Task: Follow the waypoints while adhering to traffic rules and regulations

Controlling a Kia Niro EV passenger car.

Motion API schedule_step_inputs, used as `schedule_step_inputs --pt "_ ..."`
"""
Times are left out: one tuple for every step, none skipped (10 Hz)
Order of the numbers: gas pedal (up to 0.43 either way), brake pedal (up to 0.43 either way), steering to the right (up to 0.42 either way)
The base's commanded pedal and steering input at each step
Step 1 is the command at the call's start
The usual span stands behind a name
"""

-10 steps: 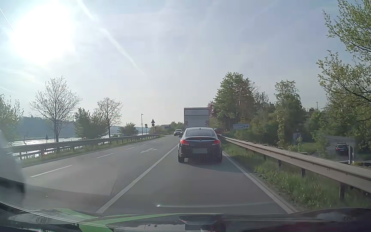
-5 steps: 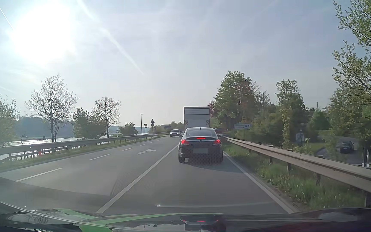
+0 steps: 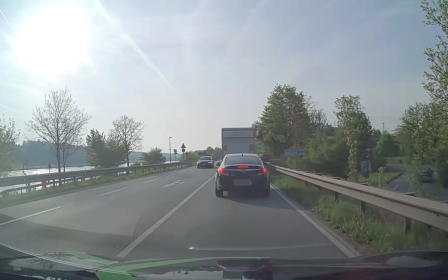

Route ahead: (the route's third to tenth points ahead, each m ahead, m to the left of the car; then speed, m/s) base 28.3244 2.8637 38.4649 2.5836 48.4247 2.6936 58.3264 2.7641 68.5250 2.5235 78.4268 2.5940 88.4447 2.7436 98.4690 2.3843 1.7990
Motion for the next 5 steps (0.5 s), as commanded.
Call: schedule_step_inputs --pt "0.0 0.067 -0.004" --pt "0.0 0.067 -0.004" --pt "0.0 0.073 -0.004" --pt "0.0 0.073 -0.004" --pt "0.0 0.079 -0.004"
